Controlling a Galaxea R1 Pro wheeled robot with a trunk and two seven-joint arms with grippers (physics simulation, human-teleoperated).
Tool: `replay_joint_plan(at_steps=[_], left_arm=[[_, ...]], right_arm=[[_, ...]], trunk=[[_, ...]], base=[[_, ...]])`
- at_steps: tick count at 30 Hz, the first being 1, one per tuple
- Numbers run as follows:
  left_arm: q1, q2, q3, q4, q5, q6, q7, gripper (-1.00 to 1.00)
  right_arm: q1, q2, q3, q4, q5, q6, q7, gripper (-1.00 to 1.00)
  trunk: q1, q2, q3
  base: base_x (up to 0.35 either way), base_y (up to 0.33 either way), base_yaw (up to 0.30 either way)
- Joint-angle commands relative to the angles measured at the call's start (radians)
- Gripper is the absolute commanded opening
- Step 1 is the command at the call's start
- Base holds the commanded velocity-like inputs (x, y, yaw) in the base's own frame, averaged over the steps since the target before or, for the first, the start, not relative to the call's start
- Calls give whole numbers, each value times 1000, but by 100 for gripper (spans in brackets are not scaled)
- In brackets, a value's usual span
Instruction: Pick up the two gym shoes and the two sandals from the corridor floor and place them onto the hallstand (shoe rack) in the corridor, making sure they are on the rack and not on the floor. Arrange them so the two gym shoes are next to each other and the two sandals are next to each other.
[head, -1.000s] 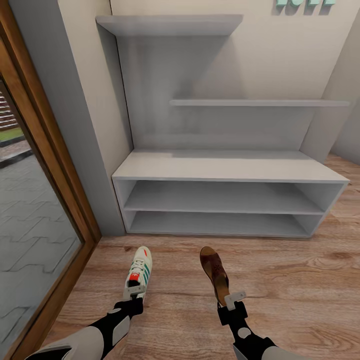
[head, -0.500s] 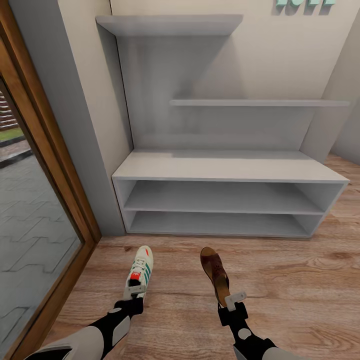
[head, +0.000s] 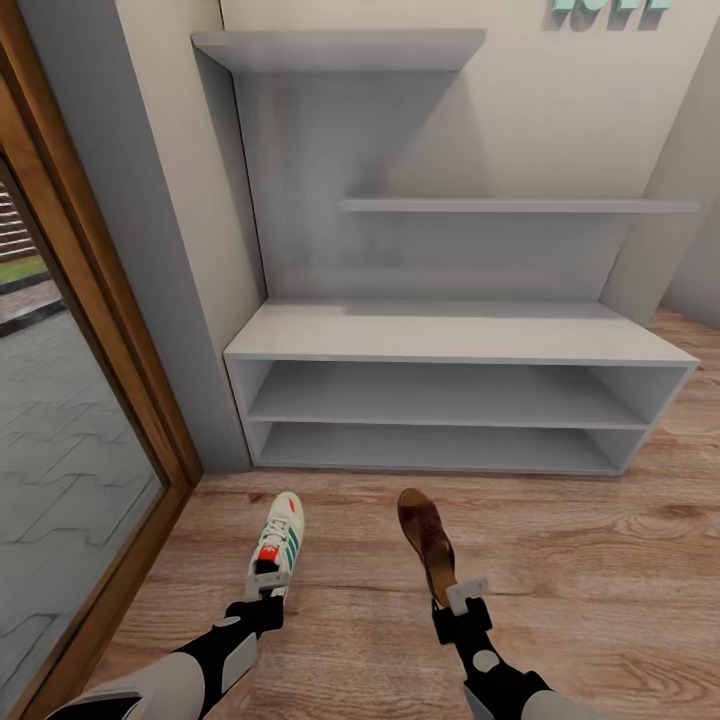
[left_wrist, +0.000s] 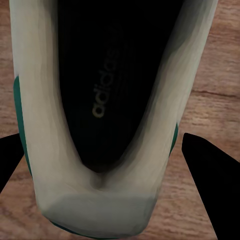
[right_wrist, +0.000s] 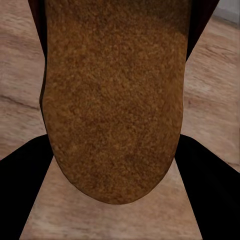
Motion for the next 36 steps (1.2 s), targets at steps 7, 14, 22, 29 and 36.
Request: replay_joint_plan(at_steps=[7,14,22,29,36], left_arm=[[-1,-3,7,0,1,-2,0,-100],[-1,-1,7,0,0,-2,1,-100],[0,-1,7,1,0,-2,1,-100],[0,0,7,2,0,-2,1,-100],[0,0,7,2,0,-2,-1,-100]], right_arm=[[-1,-11,-4,-27,1,1,-1,-100],[-1,-19,-6,-33,-1,1,14,-100],[-2,-32,-7,-34,-17,3,111,-100],[-2,-68,-8,-40,-69,22,306,-100],[-3,-89,-7,-70,-149,29,372,-100]], trunk=[[0,0,-1],[0,0,-1],[0,0,-1],[0,0,-1],[0,0,-1]], base=[[0,0,0],[0,0,0],[0,0,0],[0,0,0],[0,0,0]])
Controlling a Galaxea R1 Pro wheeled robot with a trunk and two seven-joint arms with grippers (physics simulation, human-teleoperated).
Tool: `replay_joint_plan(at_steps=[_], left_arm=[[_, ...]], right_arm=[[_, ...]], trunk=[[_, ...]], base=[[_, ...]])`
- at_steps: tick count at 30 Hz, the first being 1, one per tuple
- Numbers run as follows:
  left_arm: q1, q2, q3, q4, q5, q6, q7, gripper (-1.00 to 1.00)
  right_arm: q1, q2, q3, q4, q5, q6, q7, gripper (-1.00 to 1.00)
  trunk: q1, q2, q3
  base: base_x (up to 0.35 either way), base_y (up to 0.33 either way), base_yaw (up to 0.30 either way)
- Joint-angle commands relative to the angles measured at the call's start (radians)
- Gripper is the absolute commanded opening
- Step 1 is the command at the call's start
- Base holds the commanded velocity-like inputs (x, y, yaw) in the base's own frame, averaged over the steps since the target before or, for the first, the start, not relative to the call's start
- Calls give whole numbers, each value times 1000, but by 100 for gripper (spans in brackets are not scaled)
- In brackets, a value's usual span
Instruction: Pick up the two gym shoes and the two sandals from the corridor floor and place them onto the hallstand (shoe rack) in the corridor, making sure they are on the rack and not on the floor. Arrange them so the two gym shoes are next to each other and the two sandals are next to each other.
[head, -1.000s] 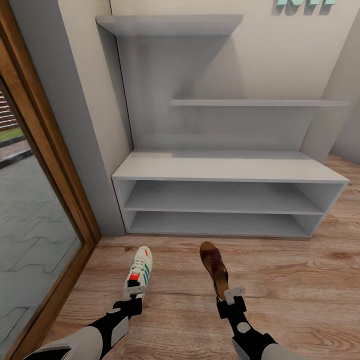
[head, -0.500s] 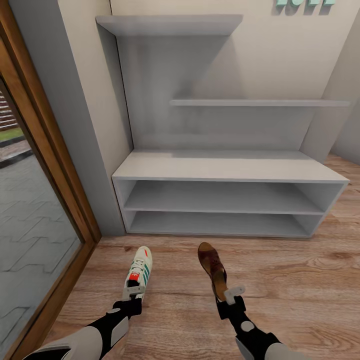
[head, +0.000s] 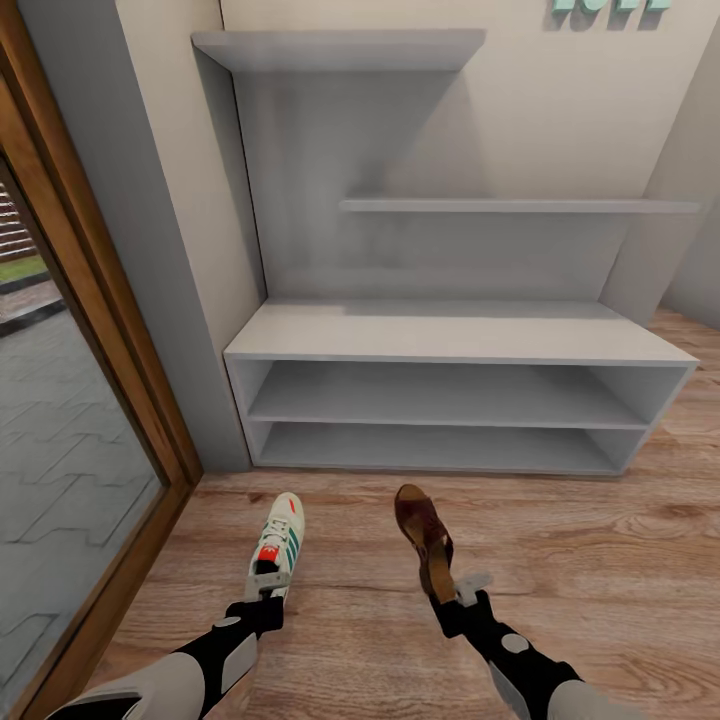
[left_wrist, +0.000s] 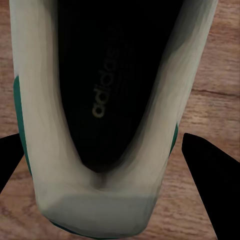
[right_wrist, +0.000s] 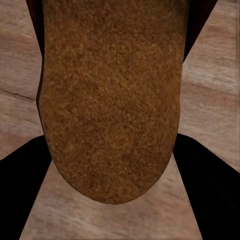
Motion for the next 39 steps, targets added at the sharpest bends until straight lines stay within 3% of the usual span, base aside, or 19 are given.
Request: replay_joint_plan(at_steps=[1,7,17,30,32,39], left_arm=[[-1,0,7,1,0,-4,1,-100],[-1,0,7,1,0,-4,1,-100],[-1,-2,7,1,0,-4,0,-100],[-1,-2,7,1,0,-2,0,-100],[-1,-2,7,2,0,-2,0,-100],[-1,-2,7,2,0,-2,0,-100]], right_arm=[[-1,-3,5,-9,-8,5,5,-100],[-3,-11,6,-149,-13,184,12,-100],[-6,-12,6,-291,-12,318,0,-100],[-30,-12,8,-363,-4,339,-294,-100],[-36,-12,8,-381,-1,340,-312,-100],[-49,-5,9,-422,90,368,-361,-100]], trunk=[[0,0,-1],[0,0,-1],[0,0,-1],[0,0,-1],[0,0,-1],[0,0,-1]], base=[[0,0,0],[0,0,0],[0,0,0],[0,0,0],[0,0,0],[0,0,0]])
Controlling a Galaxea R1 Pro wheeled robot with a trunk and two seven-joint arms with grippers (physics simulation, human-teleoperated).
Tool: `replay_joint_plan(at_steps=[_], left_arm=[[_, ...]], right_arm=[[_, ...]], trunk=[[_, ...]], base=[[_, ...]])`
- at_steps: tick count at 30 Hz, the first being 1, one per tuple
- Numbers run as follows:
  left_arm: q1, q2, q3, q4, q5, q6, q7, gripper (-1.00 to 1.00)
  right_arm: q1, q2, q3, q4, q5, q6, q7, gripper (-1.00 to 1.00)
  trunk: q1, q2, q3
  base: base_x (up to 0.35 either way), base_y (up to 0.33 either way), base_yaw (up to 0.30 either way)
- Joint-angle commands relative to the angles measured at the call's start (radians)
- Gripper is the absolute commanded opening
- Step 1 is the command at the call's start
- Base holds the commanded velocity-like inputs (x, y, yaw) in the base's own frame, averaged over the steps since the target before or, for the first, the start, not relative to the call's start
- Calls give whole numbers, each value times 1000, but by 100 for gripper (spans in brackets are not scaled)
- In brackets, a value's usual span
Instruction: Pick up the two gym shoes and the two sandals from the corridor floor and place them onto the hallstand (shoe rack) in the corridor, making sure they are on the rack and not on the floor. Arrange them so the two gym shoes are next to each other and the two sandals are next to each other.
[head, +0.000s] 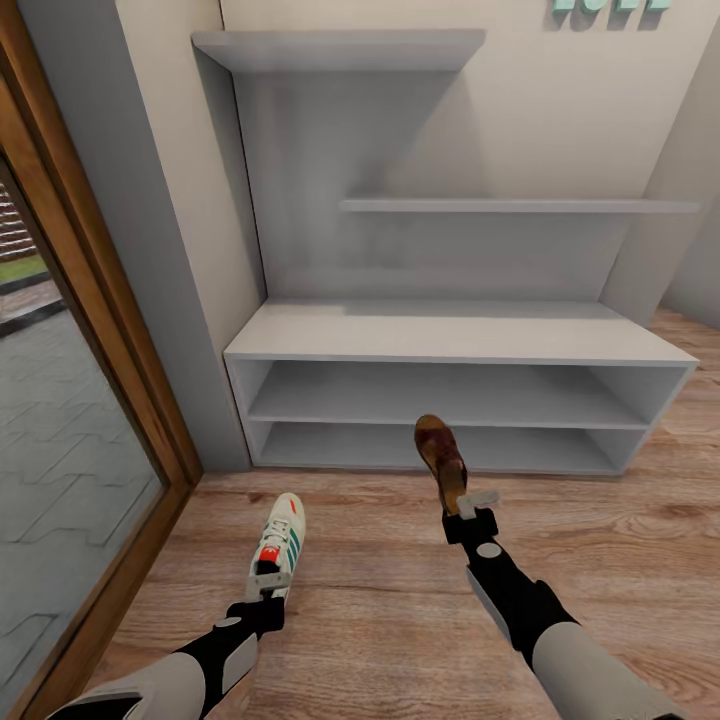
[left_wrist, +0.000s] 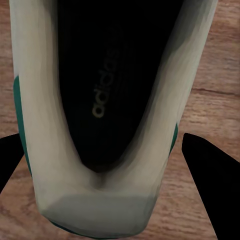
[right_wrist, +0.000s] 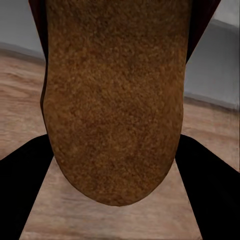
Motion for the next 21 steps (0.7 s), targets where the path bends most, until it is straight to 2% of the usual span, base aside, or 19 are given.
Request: replay_joint_plan(at_steps=[1,5,15,17,21], left_arm=[[-1,-1,7,1,0,-4,2,-100],[-1,-1,7,1,0,-4,2,-100],[-1,-1,7,1,0,-4,2,-100],[-1,-1,7,1,0,-3,2,-100],[-1,-2,7,1,0,-4,2,-100]], right_arm=[[-2,0,8,-2,12,8,-17,-100],[-31,12,9,-6,40,21,-49,-100],[-82,35,9,-8,49,41,-60,-100],[-116,40,9,-7,49,103,-61,-100],[-147,42,9,-4,50,142,-61,-100]], trunk=[[0,0,-1],[0,0,-1],[0,0,-1],[0,0,-1],[0,0,-1]], base=[[0,0,0],[0,0,0],[0,0,0],[0,0,0],[0,0,0]])
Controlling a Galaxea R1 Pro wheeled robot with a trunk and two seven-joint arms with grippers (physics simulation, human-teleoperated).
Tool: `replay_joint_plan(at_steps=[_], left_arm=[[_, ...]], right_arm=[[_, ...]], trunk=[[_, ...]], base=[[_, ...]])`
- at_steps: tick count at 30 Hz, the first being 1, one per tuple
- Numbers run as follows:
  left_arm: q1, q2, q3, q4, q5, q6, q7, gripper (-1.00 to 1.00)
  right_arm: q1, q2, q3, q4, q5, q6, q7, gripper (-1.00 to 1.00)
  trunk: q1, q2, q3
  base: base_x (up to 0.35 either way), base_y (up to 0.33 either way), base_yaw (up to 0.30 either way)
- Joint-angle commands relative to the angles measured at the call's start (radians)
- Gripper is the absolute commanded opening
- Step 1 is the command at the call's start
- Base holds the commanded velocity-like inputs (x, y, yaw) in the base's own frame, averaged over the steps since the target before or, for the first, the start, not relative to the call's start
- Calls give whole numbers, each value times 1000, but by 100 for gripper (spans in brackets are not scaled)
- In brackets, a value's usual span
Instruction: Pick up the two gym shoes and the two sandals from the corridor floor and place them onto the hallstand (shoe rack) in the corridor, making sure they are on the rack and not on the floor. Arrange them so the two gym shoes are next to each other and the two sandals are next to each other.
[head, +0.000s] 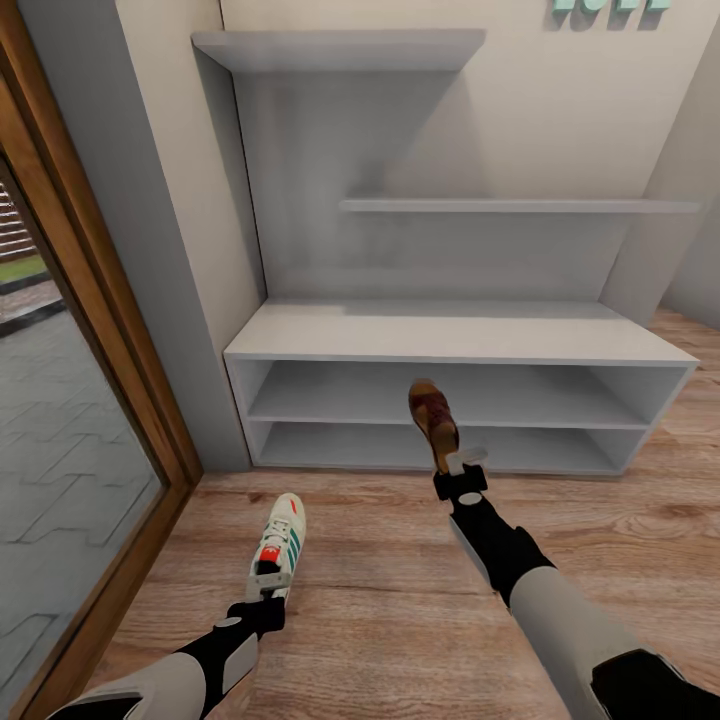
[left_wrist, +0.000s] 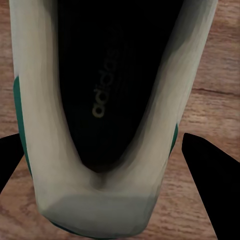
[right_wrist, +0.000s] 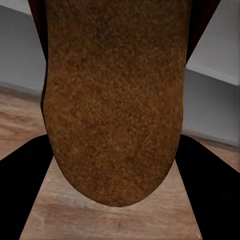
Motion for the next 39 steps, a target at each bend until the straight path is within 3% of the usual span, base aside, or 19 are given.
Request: replay_joint_plan(at_steps=[1,10,17,39], left_arm=[[-1,-1,7,1,0,-4,2,-100],[-1,-2,7,1,0,-4,2,-100],[-1,-2,7,1,0,-4,2,-100],[-1,-2,7,1,0,-4,1,-100]], right_arm=[[-9,0,4,1,5,14,-5,-100],[-140,1,4,153,4,35,-1,-100],[-195,11,4,192,3,65,0,-100],[-209,18,3,338,-6,89,2,-100]], trunk=[[0,0,-1],[0,0,-1],[0,0,-1],[0,0,-1]], base=[[0,0,0],[0,0,0],[0,0,0],[0,0,0]])
